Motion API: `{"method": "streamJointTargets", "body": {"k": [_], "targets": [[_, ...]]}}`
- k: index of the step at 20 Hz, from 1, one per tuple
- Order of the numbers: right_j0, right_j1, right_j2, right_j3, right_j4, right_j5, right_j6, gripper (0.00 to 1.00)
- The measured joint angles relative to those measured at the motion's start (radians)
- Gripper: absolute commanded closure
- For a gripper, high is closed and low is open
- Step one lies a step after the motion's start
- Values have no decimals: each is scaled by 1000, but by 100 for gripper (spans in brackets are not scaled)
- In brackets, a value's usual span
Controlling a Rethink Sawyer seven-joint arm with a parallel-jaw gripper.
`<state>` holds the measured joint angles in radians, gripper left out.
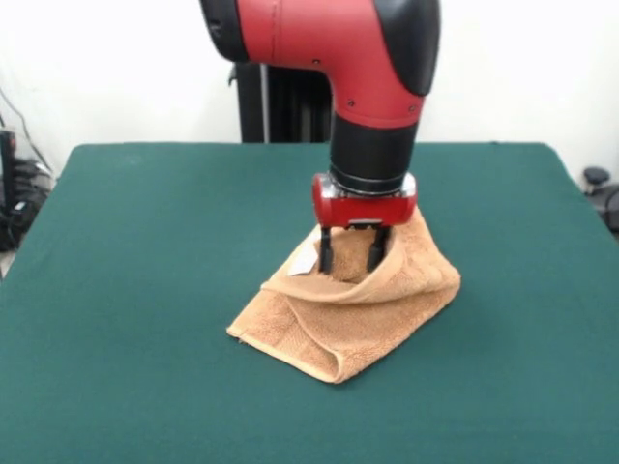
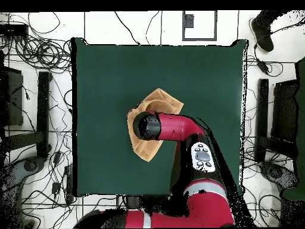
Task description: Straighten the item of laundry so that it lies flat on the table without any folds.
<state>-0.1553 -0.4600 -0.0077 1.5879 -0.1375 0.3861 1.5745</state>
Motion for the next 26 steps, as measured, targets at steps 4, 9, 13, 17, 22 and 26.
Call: {"method": "streamJointTargets", "body": {"k": [4, 9, 13, 17, 22, 26], "targets": [[-33, 39, 7, 7, 17, -47, 0, 0], [-74, 59, 38, 12, 24, -91, 0, 0], [-91, 55, 54, 23, 26, -92, 0, 0], [-104, 54, 64, 29, 37, -92, 0, 0], [-104, 52, 64, 33, 57, -87, 0, 0], [-100, 46, 64, 34, 87, -51, 0, 0]]}}
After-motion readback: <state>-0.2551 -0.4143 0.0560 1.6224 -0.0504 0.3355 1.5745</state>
